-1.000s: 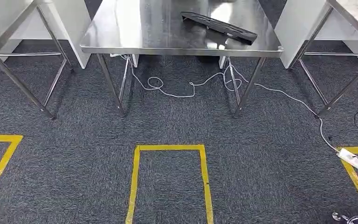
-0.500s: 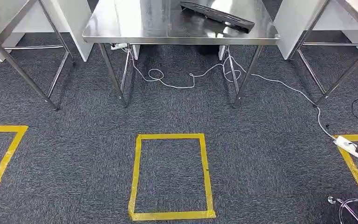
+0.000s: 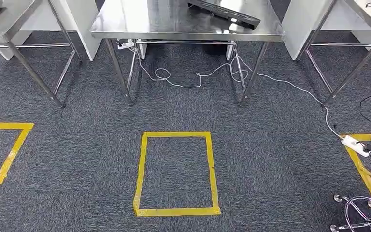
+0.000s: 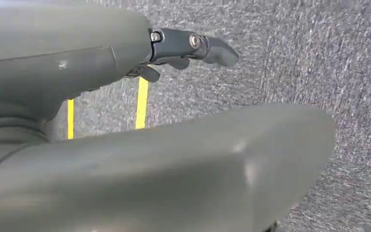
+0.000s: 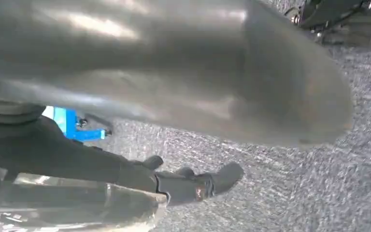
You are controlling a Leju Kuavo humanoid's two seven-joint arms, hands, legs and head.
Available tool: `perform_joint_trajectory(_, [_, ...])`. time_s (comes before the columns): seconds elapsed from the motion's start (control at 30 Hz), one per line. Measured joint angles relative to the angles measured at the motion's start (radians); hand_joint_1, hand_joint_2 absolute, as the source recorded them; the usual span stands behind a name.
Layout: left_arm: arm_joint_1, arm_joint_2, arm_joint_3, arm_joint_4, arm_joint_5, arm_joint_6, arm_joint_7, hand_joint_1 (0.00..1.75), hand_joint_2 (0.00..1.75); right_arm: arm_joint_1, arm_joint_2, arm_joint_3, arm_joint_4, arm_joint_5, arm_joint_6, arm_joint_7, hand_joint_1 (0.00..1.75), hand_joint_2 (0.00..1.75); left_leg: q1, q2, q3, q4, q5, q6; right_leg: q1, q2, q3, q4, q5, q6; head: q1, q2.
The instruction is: Take the parts from the cabinet and place them on the table.
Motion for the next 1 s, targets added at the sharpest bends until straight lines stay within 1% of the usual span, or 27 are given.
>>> perform_joint_trajectory(0.03, [0.0,0.0,0.0,0.0,0.001,0.001,0.0,0.0,0.0,0.002,0.001,0.0,0.0,0.001,0.0,0.0,0.0,0.0,0.002,0.001,-0.006,-0.018,0.005,0.008,0.006,0.001,-0.008,0.001,0.008,0.007,0.001,0.0])
perform_joint_trajectory(0.07, [-0.002,-0.001,0.0,0.002,0.001,0.001,0.0,0.0,0.0,0.0,0.0,0.0,0.002,0.002,-0.001,0.0,0.0,0.0,0.012,0.008,-0.018,-0.023,0.019,0.02,0.006,0.001,-0.016,0.018,-0.011,0.007,0.002,0.0])
perform_joint_trajectory(0.13, [-0.002,-0.001,-0.002,0.002,-0.003,0.013,-0.005,0.0,0.0,0.0,-0.001,0.0,0.002,0.005,-0.002,-0.001,0.0,0.0,0.01,0.005,-0.047,-0.026,0.033,0.035,0.003,0.008,-0.055,0.106,-0.11,-0.007,0.008,0.0])
perform_joint_trajectory(0.17, [-0.002,-0.004,-0.003,0.002,-0.009,0.026,-0.005,0.0,0.0,0.001,-0.002,0.0,0.002,0.006,-0.002,-0.001,0.0,0.0,0.01,0.006,-0.06,-0.026,0.045,0.036,0.002,0.008,-0.07,0.171,-0.157,-0.011,0.01,0.0])
perform_joint_trajectory(0.2, [-0.001,-0.004,-0.003,0.002,-0.009,0.031,-0.005,0.0,0.0,0.002,-0.002,0.0,0.002,0.006,-0.002,-0.001,0.0,0.0,0.01,0.007,-0.073,-0.025,0.056,0.034,-0.002,0.008,-0.085,0.239,-0.185,-0.007,0.009,0.0])
perform_joint_trajectory(0.23, [-0.001,-0.004,-0.003,0.002,-0.009,0.033,0.0,0.0,0.0,0.002,-0.002,0.0,0.002,0.007,-0.003,-0.001,0.0,0.0,0.01,0.01,-0.086,-0.025,0.067,0.033,-0.005,0.008,-0.092,0.291,-0.186,0.003,0.013,0.0])
perform_joint_trajectory(0.27, [-0.001,-0.005,-0.002,0.003,-0.009,0.036,0.002,0.0,0.0,0.001,-0.003,0.0,0.002,0.009,-0.003,-0.001,0.0,0.0,0.01,0.012,-0.1,-0.024,0.077,0.03,-0.008,0.008,-0.085,0.311,-0.162,0.018,0.013,0.0])
perform_joint_trajectory(0.3, [-0.001,-0.006,-0.003,0.004,-0.009,0.039,0.003,0.0,0.0,0.001,-0.004,0.0,0.002,0.01,-0.003,0.0,0.0,0.0,0.01,0.014,-0.113,-0.023,0.088,0.027,-0.011,0.008,-0.059,0.294,-0.119,0.037,0.013,0.0])
perform_joint_trajectory(0.33, [-0.001,-0.006,-0.003,0.006,-0.009,0.039,0.004,0.0,0.0,0.001,-0.005,0.0,0.002,0.01,-0.003,0.002,0.0,0.0,0.01,0.014,-0.125,-0.023,0.098,0.023,-0.013,0.008,-0.013,0.24,-0.081,0.049,0.013,0.0])
perform_joint_trajectory(0.37, [-0.001,-0.006,-0.002,0.006,-0.009,0.038,0.006,0.0,0.0,0.001,-0.006,0.0,0.002,0.01,-0.003,0.003,0.0,0.0,0.011,0.014,-0.129,-0.022,0.107,0.017,-0.018,0.008,0.051,0.153,-0.069,0.049,0.013,0.0])
perform_joint_trajectory(0.4, [-0.002,-0.006,-0.003,0.006,-0.009,0.038,0.007,0.0,0.0,0.0,-0.005,0.0,0.002,0.009,-0.003,0.003,0.0,0.0,0.008,0.013,-0.129,-0.021,0.114,0.01,-0.02,0.008,0.128,0.046,-0.091,0.04,0.015,0.0])
perform_joint_trajectory(0.43, [-0.002,-0.006,-0.003,0.006,-0.01,0.038,0.007,0.0,0.0,-0.001,-0.005,-0.001,0.002,0.009,-0.004,0.003,0.0,0.0,0.004,0.012,-0.132,-0.017,0.121,0.004,-0.006,0.01,0.183,-0.042,-0.117,0.03,0.016,0.0])
perform_joint_trajectory(0.47, [-0.002,-0.006,-0.003,0.006,-0.01,0.036,0.007,0.0,0.0,-0.003,-0.006,-0.001,0.002,0.008,-0.005,0.004,0.0,0.0,0.001,0.014,-0.133,-0.017,0.129,-0.003,-0.005,0.011,0.176,-0.066,-0.133,0.019,0.015,0.0])
perform_joint_trajectory(0.5, [-0.003,-0.005,-0.003,0.006,-0.01,0.036,0.008,0.0,0.0,-0.002,-0.005,-0.001,0.002,0.007,-0.005,0.005,0.0,0.0,0.002,0.014,-0.134,-0.017,0.135,-0.005,-0.003,0.012,0.171,-0.059,-0.131,0.017,0.011,0.0])
perform_joint_trajectory(0.53, [-0.002,-0.005,-0.003,0.006,-0.011,0.035,0.008,0.0,0.0,-0.002,-0.005,-0.002,0.002,0.006,-0.006,0.005,0.0,0.0,0.006,0.014,-0.134,-0.018,0.139,-0.01,-0.002,0.013,0.169,-0.054,-0.131,0.011,0.013,0.0])
perform_joint_trajectory(0.57, [-0.002,-0.005,-0.003,0.006,-0.011,0.035,0.008,0.0,0.0,0.002,-0.005,-0.002,0.003,0.005,-0.006,0.007,0.0,0.0,0.013,0.013,-0.139,-0.01,0.133,-0.017,-0.026,0.012,0.165,-0.058,-0.121,-0.004,0.011,0.0])
perform_joint_trajectory(0.6, [-0.002,-0.005,-0.003,0.007,-0.011,0.035,0.01,0.0,0.0,0.001,-0.004,-0.002,0.003,0.005,-0.006,0.007,0.0,0.0,0.016,0.009,-0.15,0.015,0.096,-0.019,-0.02,0.009,0.161,-0.057,-0.116,-0.015,0.01,0.0])
perform_joint_trajectory(0.63, [-0.001,-0.005,-0.003,0.007,-0.011,0.035,0.012,0.0,0.0,0.001,-0.004,-0.002,0.003,0.004,-0.006,0.008,0.0,0.0,0.017,0.008,-0.169,0.069,0.037,-0.02,-0.018,0.005,0.154,-0.057,-0.109,-0.034,0.01,0.0])
perform_joint_trajectory(0.67, [0.0,-0.005,-0.002,0.007,-0.011,0.035,0.014,0.0,0.0,0.001,-0.004,-0.002,0.003,0.004,-0.006,0.008,0.0,0.0,0.017,0.007,-0.194,0.147,-0.019,-0.024,-0.015,0.003,0.147,-0.056,-0.103,-0.04,0.008,0.0])
perform_joint_trajectory(0.7, [0.0,-0.005,-0.002,0.007,-0.01,0.035,0.016,0.0,0.0,0.001,-0.003,-0.002,0.003,0.005,-0.006,0.008,0.0,0.0,0.017,0.006,-0.22,0.225,-0.057,-0.028,-0.012,0.001,0.139,-0.056,-0.098,-0.044,0.01,0.0])
perform_joint_trajectory(0.73, [0.0,-0.005,-0.002,0.007,-0.01,0.035,0.018,0.0,0.0,0.002,-0.003,-0.002,0.003,0.006,-0.006,0.008,0.0,0.0,0.017,0.006,-0.236,0.289,-0.072,-0.031,-0.008,0.001,0.132,-0.055,-0.094,-0.044,0.009,0.0])
perform_joint_trajectory(0.77, [0.001,-0.005,-0.002,0.007,-0.01,0.035,0.018,0.0,0.0,0.003,-0.003,-0.002,0.003,0.006,-0.006,0.009,0.0,0.0,0.018,0.006,-0.229,0.302,-0.062,-0.031,-0.007,0.001,0.128,-0.055,-0.091,-0.041,0.009,0.0])
perform_joint_trajectory(0.8, [0.001,-0.005,-0.002,0.007,-0.01,0.035,0.019,0.0,0.0,0.004,-0.003,-0.002,0.003,0.006,-0.006,0.009,0.0,0.0,0.018,0.006,-0.197,0.266,-0.036,-0.03,-0.006,0.002,0.127,-0.054,-0.088,-0.041,0.009,0.0])
perform_joint_trajectory(0.87, [0.001,-0.005,-0.002,0.007,-0.01,0.035,0.02,0.0,0.0,0.004,-0.003,-0.002,0.003,0.006,-0.006,0.009,0.0,0.0,0.019,0.006,-0.088,0.101,0.035,-0.025,-0.006,0.002,0.13,-0.048,-0.089,-0.04,0.008,0.0])
perform_joint_trajectory(0.9, [0.001,-0.004,-0.002,0.007,-0.01,0.035,0.02,0.0,0.0,0.003,-0.003,-0.002,0.003,0.006,-0.006,0.009,0.0,0.0,0.018,0.003,-0.042,0.018,0.043,-0.016,-0.005,0.003,0.131,-0.044,-0.089,-0.04,0.008,0.0])
perform_joint_trajectory(0.93, [0.001,-0.003,-0.002,0.007,-0.01,0.035,0.019,0.0,0.0,0.001,0.0,-0.002,0.003,0.006,-0.006,0.009,0.0,0.0,0.014,0.002,-0.028,-0.001,0.038,-0.012,0.005,0.003,0.119,-0.037,-0.088,-0.032,0.01,0.0])
perform_joint_trajectory(1.0, [0.0,-0.003,-0.002,0.007,-0.01,0.035,0.02,0.0,0.0,-0.003,0.0,-0.002,0.003,0.008,-0.006,0.009,0.0,0.0,0.009,0.002,-0.035,-0.012,0.038,-0.007,0.005,0.003,0.118,-0.039,-0.084,-0.024,0.01,0.0])
